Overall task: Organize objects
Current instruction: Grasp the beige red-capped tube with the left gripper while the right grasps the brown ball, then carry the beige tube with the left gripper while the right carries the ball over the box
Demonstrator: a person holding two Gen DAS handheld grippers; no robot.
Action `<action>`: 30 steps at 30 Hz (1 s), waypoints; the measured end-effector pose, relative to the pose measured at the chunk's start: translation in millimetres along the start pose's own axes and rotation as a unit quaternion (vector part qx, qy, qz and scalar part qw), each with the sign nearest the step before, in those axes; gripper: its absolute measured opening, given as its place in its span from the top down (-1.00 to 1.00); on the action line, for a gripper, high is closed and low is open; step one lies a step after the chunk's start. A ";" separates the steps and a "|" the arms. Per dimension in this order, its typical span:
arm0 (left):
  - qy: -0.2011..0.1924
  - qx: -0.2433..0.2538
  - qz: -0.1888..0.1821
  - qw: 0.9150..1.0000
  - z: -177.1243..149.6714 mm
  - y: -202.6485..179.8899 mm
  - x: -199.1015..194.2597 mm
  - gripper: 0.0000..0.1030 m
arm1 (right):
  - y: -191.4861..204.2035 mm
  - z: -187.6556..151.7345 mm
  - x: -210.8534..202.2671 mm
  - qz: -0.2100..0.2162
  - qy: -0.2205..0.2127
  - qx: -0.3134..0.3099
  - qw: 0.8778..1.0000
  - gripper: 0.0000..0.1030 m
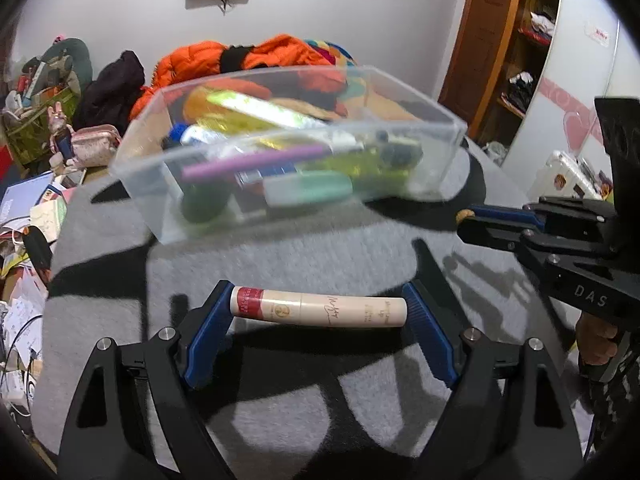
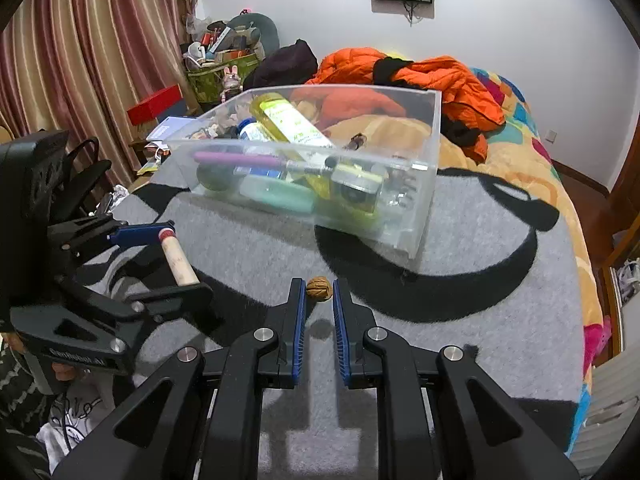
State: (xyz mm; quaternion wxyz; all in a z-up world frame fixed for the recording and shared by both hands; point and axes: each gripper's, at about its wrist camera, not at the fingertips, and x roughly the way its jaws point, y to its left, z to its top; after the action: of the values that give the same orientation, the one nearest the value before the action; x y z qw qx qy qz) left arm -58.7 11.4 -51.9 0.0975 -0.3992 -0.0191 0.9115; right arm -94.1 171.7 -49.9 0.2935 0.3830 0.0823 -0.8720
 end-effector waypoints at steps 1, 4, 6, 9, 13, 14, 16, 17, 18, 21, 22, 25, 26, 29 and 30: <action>-0.006 -0.002 0.004 1.000 3.0 1.9 -3.2 -0.64 | -1.4 1.5 -2.0 0.001 -0.003 0.001 1.000 0.76; -0.023 -0.004 0.015 1.000 9.7 5.8 -12.0 -0.64 | -3.5 7.2 -8.3 0.000 -0.012 0.004 1.000 0.76; -0.035 -0.006 0.018 0.999 15.3 8.5 -18.2 -0.64 | -4.4 12.1 -13.6 -0.003 -0.019 0.003 1.000 0.76; -0.050 -0.009 0.023 0.998 23.0 11.4 -25.4 -0.64 | -4.4 18.3 -20.2 -0.005 -0.030 0.001 1.000 0.76; -0.071 -0.011 0.029 0.997 36.9 14.9 -32.2 -0.64 | -2.6 29.9 -27.4 -0.011 -0.045 -0.006 0.999 0.76; -0.077 -0.012 0.031 0.996 40.6 15.8 -34.3 -0.64 | -2.1 33.5 -28.9 -0.013 -0.049 -0.008 0.999 0.76; -0.089 -0.012 0.035 0.995 48.6 17.1 -37.8 -0.64 | -1.8 40.0 -31.1 -0.016 -0.056 -0.011 0.998 0.76; -0.094 -0.013 0.037 0.995 51.7 18.1 -39.0 -0.64 | -1.6 43.2 -32.0 -0.018 -0.060 -0.012 0.998 0.76; -0.099 -0.014 0.038 0.994 55.7 19.5 -40.5 -0.64 | -0.7 45.9 -31.9 -0.019 -0.062 -0.014 0.998 0.76; -0.112 -0.014 0.042 0.993 65.2 21.8 -44.1 -0.64 | 0.4 56.0 -30.6 -0.029 -0.068 -0.021 0.997 0.76; -0.117 -0.015 0.042 0.992 68.9 23.0 -44.8 -0.64 | -0.1 58.1 -30.4 -0.030 -0.069 -0.023 0.997 0.76; -0.125 -0.021 0.038 0.991 78.8 26.6 -44.3 -0.64 | 0.8 67.6 -28.8 -0.037 -0.075 -0.028 0.996 0.76; -0.125 -0.023 0.038 0.991 82.4 28.2 -42.8 -0.64 | 0.7 71.8 -27.5 -0.039 -0.077 -0.028 0.996 0.76; -0.125 -0.027 0.045 0.991 89.8 32.2 -36.2 -0.64 | 0.1 80.3 -23.7 -0.042 -0.081 -0.029 0.995 0.76; -0.122 -0.028 0.048 0.991 93.3 34.4 -32.0 -0.64 | -0.1 82.8 -22.5 -0.045 -0.083 -0.030 0.995 0.76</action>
State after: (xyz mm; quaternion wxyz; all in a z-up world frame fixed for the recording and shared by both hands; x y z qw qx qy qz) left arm -111.4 -24.5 30.8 0.0397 -0.2878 -0.0375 0.9561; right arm -133.4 151.3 23.6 0.2714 0.2964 0.1005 -0.9102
